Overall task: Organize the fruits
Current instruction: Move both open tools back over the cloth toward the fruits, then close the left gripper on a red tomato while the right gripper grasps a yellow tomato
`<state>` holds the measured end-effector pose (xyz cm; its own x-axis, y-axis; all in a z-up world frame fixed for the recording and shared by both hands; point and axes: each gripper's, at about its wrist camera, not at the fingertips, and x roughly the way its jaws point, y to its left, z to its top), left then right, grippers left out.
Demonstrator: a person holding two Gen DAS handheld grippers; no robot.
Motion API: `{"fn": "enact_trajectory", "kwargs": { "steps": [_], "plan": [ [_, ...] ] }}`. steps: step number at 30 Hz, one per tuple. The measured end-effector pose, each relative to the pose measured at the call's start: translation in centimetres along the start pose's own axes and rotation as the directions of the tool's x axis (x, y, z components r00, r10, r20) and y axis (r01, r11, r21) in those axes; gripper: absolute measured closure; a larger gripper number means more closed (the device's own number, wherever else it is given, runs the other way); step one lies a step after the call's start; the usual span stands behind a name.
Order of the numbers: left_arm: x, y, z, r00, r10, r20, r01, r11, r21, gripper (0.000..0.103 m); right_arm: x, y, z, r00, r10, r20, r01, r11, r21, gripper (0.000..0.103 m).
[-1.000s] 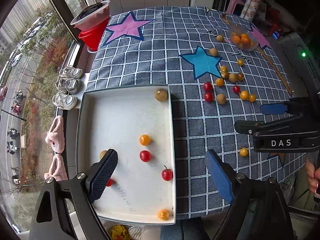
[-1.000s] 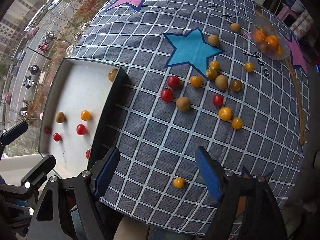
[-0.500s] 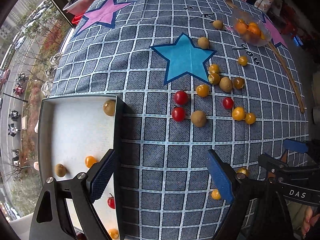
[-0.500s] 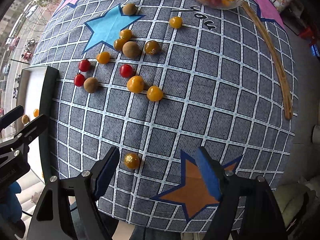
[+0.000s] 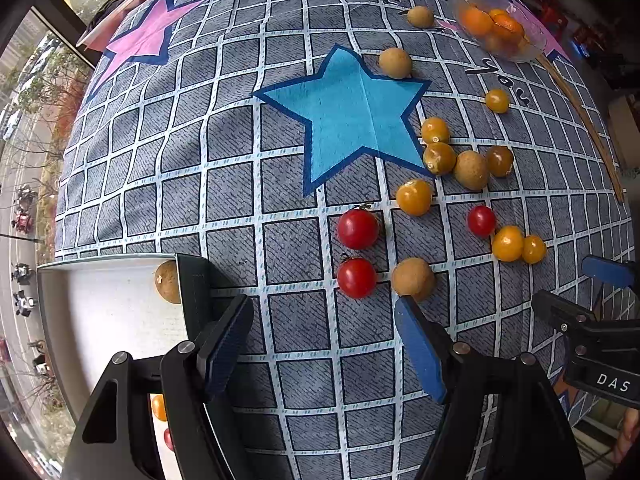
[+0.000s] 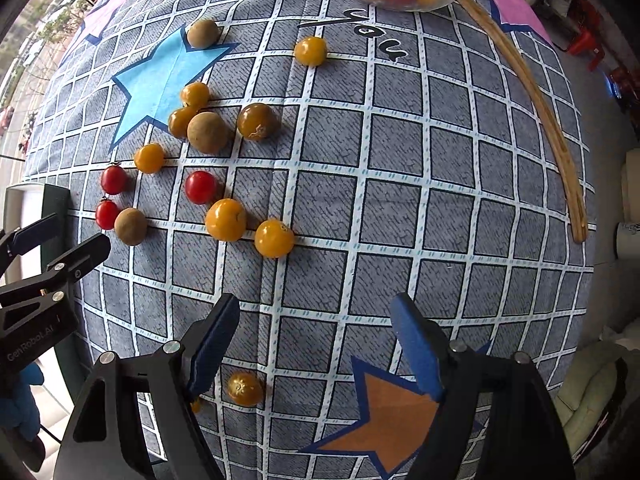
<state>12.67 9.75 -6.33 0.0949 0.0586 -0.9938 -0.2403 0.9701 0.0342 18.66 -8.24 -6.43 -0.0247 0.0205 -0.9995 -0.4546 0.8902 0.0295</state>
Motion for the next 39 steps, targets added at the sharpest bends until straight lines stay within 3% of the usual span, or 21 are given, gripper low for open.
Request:
{"fn": "enact_trajectory", "kwargs": {
  "steps": [2,4,5,12,15,16,17,18,19,27,39],
  "plan": [
    [0.5,0.0,0.2,1.0,-0.003,-0.004,0.003,1.0,0.004,0.028,0.5,-0.2,0.7,1.0,-0.005,0.008,0.005,1.0,-0.012,0.025],
    [1.0,0.0,0.7,1.0,-0.009,-0.013,0.009,1.0,0.01,0.042,0.7,-0.3,1.3,1.0,-0.008,0.013,0.008,1.0,-0.018,0.027],
    [1.4,0.0,0.8,1.0,-0.014,-0.023,0.014,1.0,0.011,0.044,0.8,-0.4,1.5,1.0,-0.01,0.015,0.01,1.0,-0.02,0.028],
    [2.1,-0.3,0.4,1.0,-0.017,-0.013,0.017,1.0,0.01,0.044,2.3,-0.2,4.9,1.0,-0.017,0.026,0.017,0.999,-0.034,0.04],
    [2.2,-0.1,1.0,1.0,-0.025,-0.002,0.025,1.0,0.015,0.058,2.5,0.7,6.0,0.999,-0.022,0.037,0.024,0.998,-0.05,0.049],
    [1.9,-0.3,1.0,1.0,-0.026,0.002,0.026,0.999,0.022,0.072,2.4,1.1,6.1,0.999,-0.02,0.043,0.023,0.998,-0.056,0.053],
    [1.7,-0.7,1.1,1.0,-0.03,0.001,0.029,0.999,0.031,0.083,2.4,1.3,6.4,0.999,-0.012,0.046,0.015,0.998,-0.062,0.065],
    [1.6,-0.9,1.2,0.999,-0.036,-0.001,0.036,0.999,0.034,0.082,2.2,1.7,6.6,0.999,0.001,0.045,0.002,0.998,-0.063,0.081],
    [1.6,-0.9,1.2,0.999,-0.045,-0.004,0.045,0.999,0.03,0.082,2.3,1.8,6.9,0.999,0.011,0.037,-0.009,0.998,-0.06,0.082],
    [-0.2,-0.1,0.0,0.995,-0.104,-0.009,0.103,0.993,-0.053,0.082,0.8,1.6,6.2,0.996,0.085,0.017,-0.084,0.996,-0.03,0.082],
    [-5.2,2.1,-4.7,0.996,-0.079,0.031,0.083,0.983,-0.166,0.082,-2.4,2.1,2.0,0.991,0.133,0.014,-0.13,0.986,-0.108,0.082]
  ]
}}
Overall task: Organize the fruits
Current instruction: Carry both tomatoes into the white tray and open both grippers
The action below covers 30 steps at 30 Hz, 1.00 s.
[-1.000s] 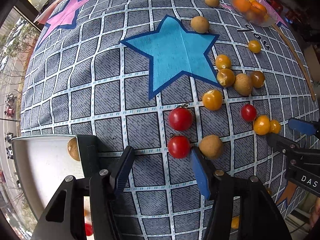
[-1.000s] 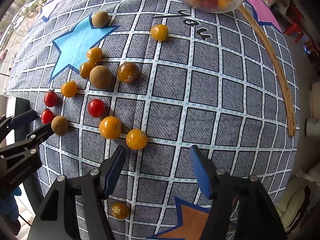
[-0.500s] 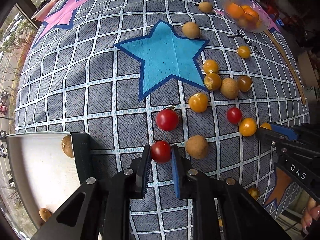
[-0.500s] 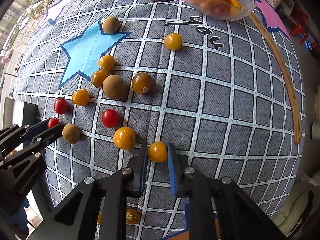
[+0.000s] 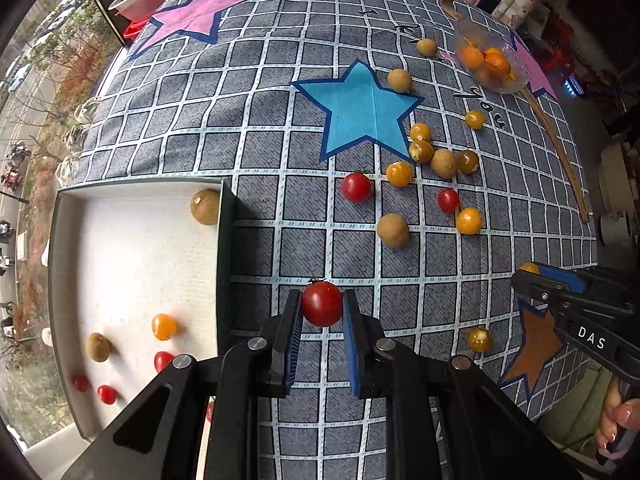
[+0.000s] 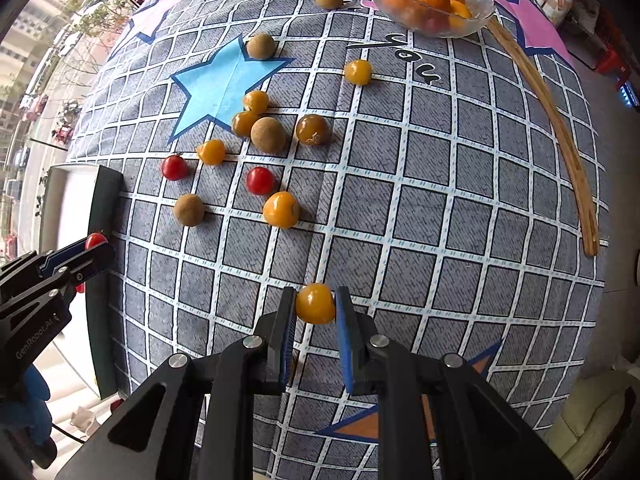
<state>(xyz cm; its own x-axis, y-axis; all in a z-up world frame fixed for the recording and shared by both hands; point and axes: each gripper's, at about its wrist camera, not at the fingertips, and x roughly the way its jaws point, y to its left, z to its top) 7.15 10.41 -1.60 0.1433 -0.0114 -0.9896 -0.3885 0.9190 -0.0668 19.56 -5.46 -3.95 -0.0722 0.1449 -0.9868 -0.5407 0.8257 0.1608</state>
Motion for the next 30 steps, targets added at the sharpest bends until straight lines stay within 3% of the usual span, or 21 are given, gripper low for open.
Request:
{"fn": "enact_trajectory", "kwargs": {
  "steps": [4,9,18,30],
  "plan": [
    [-1.8,1.9,-1.6,1.0,0.006,0.013,-0.005,0.996,-0.086,0.082,-1.0,2.1,-2.1,1.0,-0.007,-0.006,0.006,0.997,-0.071,0.082],
    [-4.2,5.9,-3.0,0.999,0.022,0.043,-0.016,0.992,-0.128,0.082,-3.1,5.5,-5.5,1.0,0.019,0.016,-0.018,0.995,-0.094,0.082],
    [-4.5,12.7,-3.7,0.998,0.06,0.029,-0.057,0.993,-0.102,0.082,-5.2,11.3,-4.8,0.997,0.05,0.052,-0.045,0.995,-0.092,0.082],
    [-3.9,17.8,-4.4,0.999,0.027,0.04,-0.02,0.988,-0.151,0.082,-4.5,18.6,-2.6,0.997,0.071,0.032,-0.065,0.986,-0.156,0.082]
  ]
}}
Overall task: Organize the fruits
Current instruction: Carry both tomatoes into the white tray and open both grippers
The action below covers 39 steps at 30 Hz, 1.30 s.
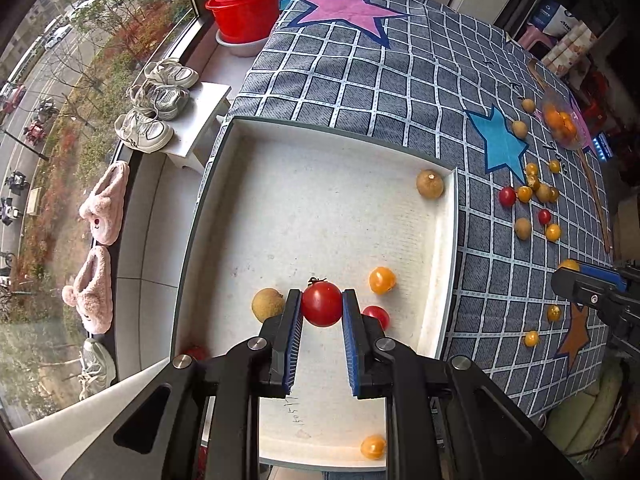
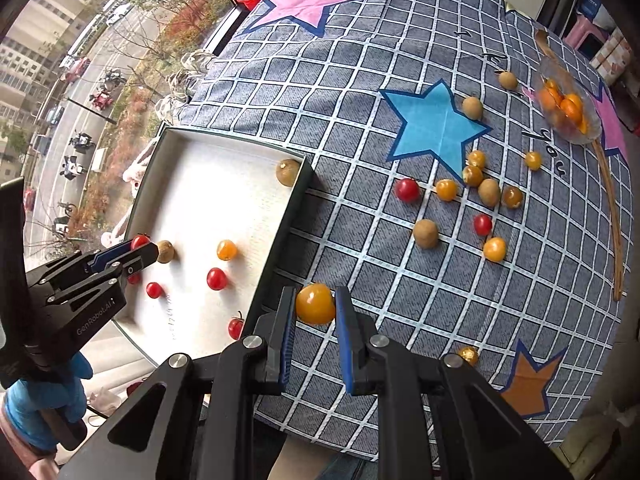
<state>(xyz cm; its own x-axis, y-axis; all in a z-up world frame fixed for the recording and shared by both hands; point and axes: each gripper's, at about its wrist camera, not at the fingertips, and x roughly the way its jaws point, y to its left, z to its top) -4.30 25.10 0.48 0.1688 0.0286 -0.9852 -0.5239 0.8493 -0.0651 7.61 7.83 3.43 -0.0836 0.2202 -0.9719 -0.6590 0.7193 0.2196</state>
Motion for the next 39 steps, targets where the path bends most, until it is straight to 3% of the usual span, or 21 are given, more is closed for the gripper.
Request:
{"fn": "enact_trajectory", "kwargs": {
  "steps": [10,21,29,33,35,37,39],
  "plan": [
    [2.3,2.6,2.1,1.0,-0.008,-0.012,0.008,1.0,-0.006,0.082,3.9,2.9,2.9,0.997,0.052,-0.054,-0.052,0.999,0.007,0.082],
    [5.8,3.1,4.9,0.999,-0.008,-0.041,0.009,1.0,0.022,0.082,9.0,5.2,5.2,0.991,0.042,-0.127,-0.046,0.998,-0.031,0.082],
    [7.3,3.4,5.0,0.998,-0.032,-0.058,0.034,0.999,0.034,0.082,12.2,5.5,5.6,0.984,0.001,-0.176,-0.01,0.999,-0.05,0.081],
    [7.7,3.4,4.9,0.997,-0.03,-0.07,0.033,0.998,0.044,0.082,12.1,5.9,5.6,0.987,-0.013,-0.157,0.0,0.997,-0.081,0.08],
    [7.7,3.3,5.0,0.998,-0.024,-0.066,0.027,0.998,0.056,0.082,12.0,6.2,5.7,0.987,-0.003,-0.163,-0.012,0.996,-0.091,0.074],
    [7.7,3.1,5.0,0.997,-0.016,-0.073,0.021,0.998,0.064,0.082,11.8,6.5,5.7,0.987,-0.006,-0.16,-0.011,0.995,-0.1,0.056],
    [7.8,3.2,5.0,0.997,-0.007,-0.074,0.012,0.998,0.061,0.082,11.3,6.9,5.8,0.99,-0.005,-0.144,-0.012,0.993,-0.114,0.048]
  ]
}}
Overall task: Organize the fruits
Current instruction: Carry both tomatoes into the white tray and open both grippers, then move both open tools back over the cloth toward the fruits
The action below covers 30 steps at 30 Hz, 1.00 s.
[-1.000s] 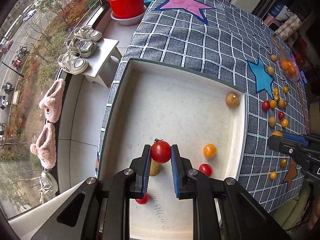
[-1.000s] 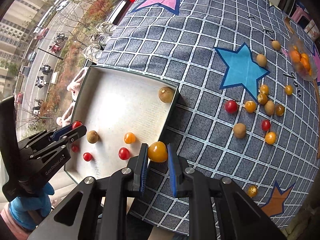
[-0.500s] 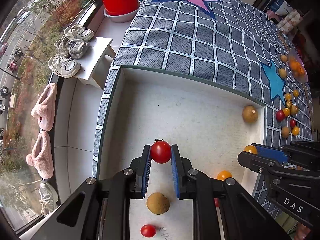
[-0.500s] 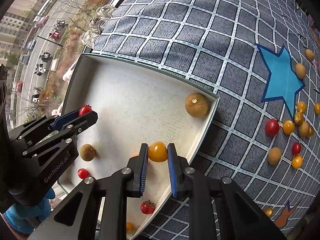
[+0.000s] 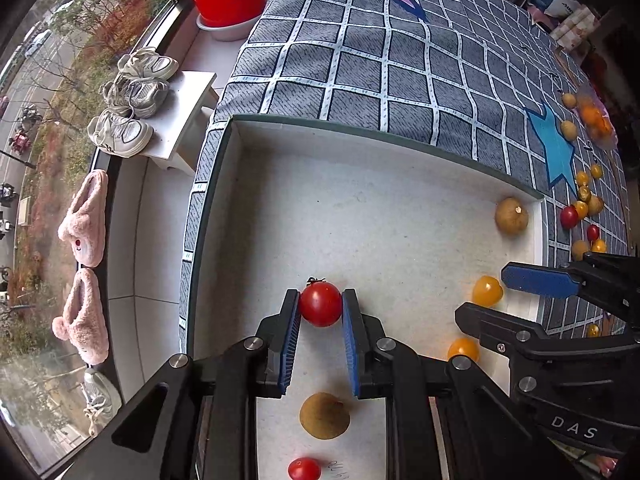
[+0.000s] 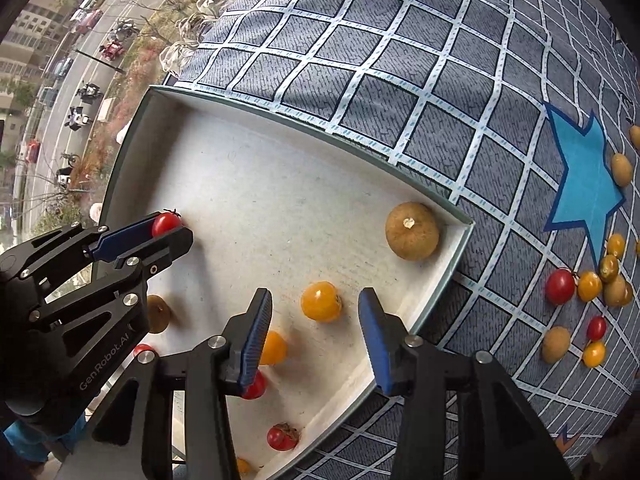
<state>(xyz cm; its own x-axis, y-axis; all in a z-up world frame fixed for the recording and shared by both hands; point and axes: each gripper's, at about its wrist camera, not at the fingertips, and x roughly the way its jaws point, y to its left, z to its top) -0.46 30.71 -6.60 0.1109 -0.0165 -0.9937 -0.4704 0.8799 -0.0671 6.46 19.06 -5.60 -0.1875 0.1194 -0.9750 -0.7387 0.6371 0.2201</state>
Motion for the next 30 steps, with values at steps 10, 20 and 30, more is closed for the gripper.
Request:
{"fn": "enact_trajectory", "kwargs": {
  "steps": [10,20,30],
  "plan": [
    [-1.9,0.3,0.1,0.999,0.035,0.042,-0.034,0.999,-0.016,0.039,-3.5,-0.1,-1.3,0.997,-0.031,0.072,0.033,0.999,-0.036,0.022],
    [-3.5,-3.5,0.0,0.998,0.031,0.047,-0.035,0.996,0.082,0.039,-5.6,-5.0,-6.1,0.995,-0.077,0.067,0.071,0.993,0.095,0.022],
    [-5.1,-11.0,-0.7,0.999,-0.013,0.047,0.001,0.971,0.24,0.039,-5.8,-12.6,-15.4,0.993,-0.116,0.014,0.106,0.944,0.313,0.022]
  ]
}}
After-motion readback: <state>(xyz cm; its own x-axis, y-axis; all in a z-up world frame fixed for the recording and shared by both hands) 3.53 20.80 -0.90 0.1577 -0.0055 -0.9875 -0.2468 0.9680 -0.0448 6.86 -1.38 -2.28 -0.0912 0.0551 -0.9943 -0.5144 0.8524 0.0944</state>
